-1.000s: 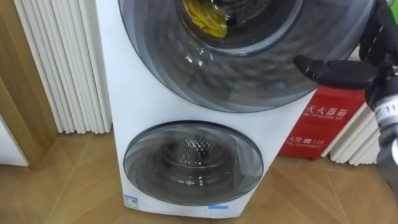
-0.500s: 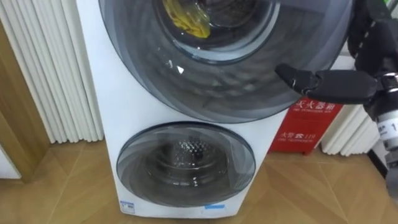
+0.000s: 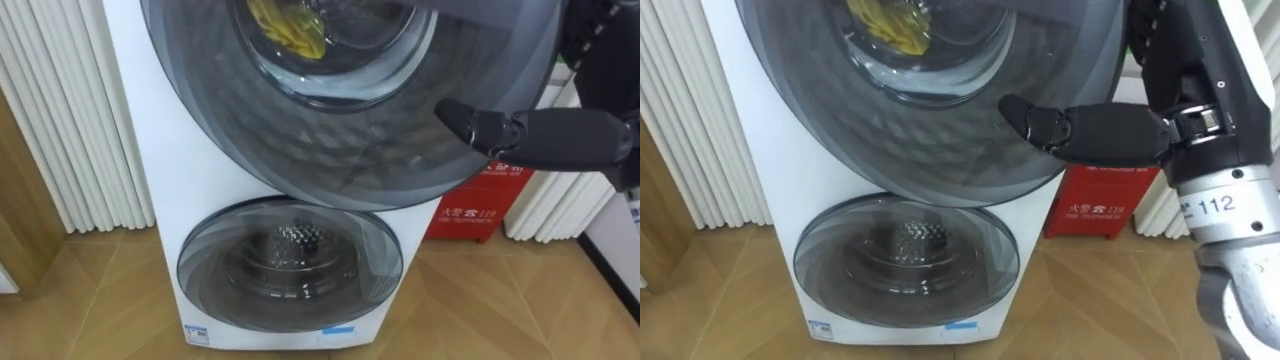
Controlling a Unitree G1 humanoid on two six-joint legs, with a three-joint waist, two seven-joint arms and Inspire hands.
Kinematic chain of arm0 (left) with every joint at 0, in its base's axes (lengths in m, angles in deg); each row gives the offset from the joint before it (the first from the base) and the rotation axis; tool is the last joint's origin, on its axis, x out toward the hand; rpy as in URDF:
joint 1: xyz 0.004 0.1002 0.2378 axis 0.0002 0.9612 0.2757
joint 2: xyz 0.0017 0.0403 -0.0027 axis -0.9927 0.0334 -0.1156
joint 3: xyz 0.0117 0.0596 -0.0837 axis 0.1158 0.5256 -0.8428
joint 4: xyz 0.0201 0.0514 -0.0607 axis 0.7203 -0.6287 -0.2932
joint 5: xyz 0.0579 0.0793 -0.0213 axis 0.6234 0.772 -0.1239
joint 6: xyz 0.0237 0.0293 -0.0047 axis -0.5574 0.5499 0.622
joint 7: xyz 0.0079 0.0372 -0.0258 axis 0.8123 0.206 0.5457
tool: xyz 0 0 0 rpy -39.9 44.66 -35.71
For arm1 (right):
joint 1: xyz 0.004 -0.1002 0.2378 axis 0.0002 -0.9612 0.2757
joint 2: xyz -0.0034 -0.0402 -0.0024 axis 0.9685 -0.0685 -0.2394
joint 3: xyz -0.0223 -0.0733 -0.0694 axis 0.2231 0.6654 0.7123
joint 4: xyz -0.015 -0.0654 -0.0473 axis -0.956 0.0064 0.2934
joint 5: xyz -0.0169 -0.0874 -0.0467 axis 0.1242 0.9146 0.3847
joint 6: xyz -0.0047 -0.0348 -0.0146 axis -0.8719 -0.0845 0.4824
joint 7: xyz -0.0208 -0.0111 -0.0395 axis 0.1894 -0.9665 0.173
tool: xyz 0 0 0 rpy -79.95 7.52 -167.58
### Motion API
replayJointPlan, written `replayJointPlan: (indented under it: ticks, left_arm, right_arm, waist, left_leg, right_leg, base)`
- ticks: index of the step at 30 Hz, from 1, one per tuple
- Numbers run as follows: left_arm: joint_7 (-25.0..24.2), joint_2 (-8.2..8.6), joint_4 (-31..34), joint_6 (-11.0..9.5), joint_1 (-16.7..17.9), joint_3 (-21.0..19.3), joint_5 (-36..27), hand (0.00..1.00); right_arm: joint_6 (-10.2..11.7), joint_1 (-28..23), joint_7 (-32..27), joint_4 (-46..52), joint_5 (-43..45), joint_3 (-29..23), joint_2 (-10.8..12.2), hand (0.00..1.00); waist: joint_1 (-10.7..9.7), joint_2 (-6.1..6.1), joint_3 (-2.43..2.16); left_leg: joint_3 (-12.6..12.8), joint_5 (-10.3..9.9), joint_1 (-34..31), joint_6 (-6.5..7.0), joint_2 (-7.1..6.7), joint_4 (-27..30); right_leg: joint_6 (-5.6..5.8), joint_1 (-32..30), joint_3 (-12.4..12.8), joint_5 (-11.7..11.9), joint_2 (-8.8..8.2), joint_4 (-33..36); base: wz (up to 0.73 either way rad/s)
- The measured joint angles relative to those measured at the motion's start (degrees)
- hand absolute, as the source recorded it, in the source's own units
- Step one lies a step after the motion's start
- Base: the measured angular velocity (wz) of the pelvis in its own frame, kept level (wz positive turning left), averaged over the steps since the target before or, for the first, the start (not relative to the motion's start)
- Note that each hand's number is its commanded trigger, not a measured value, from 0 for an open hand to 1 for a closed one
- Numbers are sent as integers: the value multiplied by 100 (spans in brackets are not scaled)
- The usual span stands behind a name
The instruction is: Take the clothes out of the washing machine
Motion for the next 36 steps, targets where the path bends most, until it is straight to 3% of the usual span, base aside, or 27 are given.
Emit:
replayJointPlan:
  ticks: [9, 13, 18, 21, 25, 33, 35, 36]
  left_arm:
    - [-243, -9, -49, -5, -210, -15, 63, 0]
    - [-288, -14, -7, 6, -225, -17, 87, 0]
    - [-138, -13, -17, 7, -196, -6, 87, 0]
    - [-88, -20, -31, 6, -166, -8, 84, 0]
    - [-89, -32, -54, 6, -175, -9, 85, 0]
    - [-112, -32, -53, 16, -295, 9, 86, 0]
    - [-118, -25, -51, 23, -277, 10, 87, 0]
    - [-120, -19, -51, 50, -265, 9, 87, 0]
  right_arm:
    - [1, 411, 127, 189, 73, 258, 38, 0]
    - [33, 745, 130, 204, 194, 413, 325, 0]
    - [440, 750, 266, 335, 123, 701, 721, 0]
    - [562, 750, 391, 336, -148, 908, 880, 0]
    - [627, 750, 608, 329, -543, 1172, 920, 0]
    - [978, 837, 1348, 160, -1165, 2077, 1027, 0]
    - [938, 836, 1550, 124, -1154, 2266, 1037, 0]
    - [779, 826, 1729, 71, -1138, 2434, 1024, 0]
  waist:
    - [134, -14, -9]
    - [307, -29, -22]
    - [466, -44, -26]
    - [500, -59, -18]
    - [554, -107, 1]
    - [1104, -117, 6]
    - [1145, -91, -1]
    - [1164, -73, 1]
  left_leg:
    - [0, 7, -12, -15, -4, 9]
    - [-6, 28, -15, -48, 24, 24]
    - [-61, 52, -92, -83, 51, 113]
    - [-80, 62, -95, -97, 58, 170]
    - [-122, 68, -95, -119, 73, 178]
    - [-429, 107, -158, -171, 86, 192]
    - [-505, 103, -159, -165, 80, 191]
    - [-537, 102, -167, -162, 73, 189]
  right_leg:
    - [-44, -100, 17, -62, -9, 143]
    - [-106, -106, 30, -27, 1, 126]
    - [-109, -82, -37, -36, -10, 87]
    - [-91, -52, -64, -46, -18, 88]
    - [-106, -27, -131, -56, -37, 89]
    - [-186, 64, -304, -40, -42, 79]
    - [-178, 104, -366, -67, -61, 79]
    - [-172, 115, -402, -73, -75, 79]
  base:
    - [-3]
    - [-5]
    - [8]
    - [4]
    - [10]
    - [17]
    - [29]
    - [21]
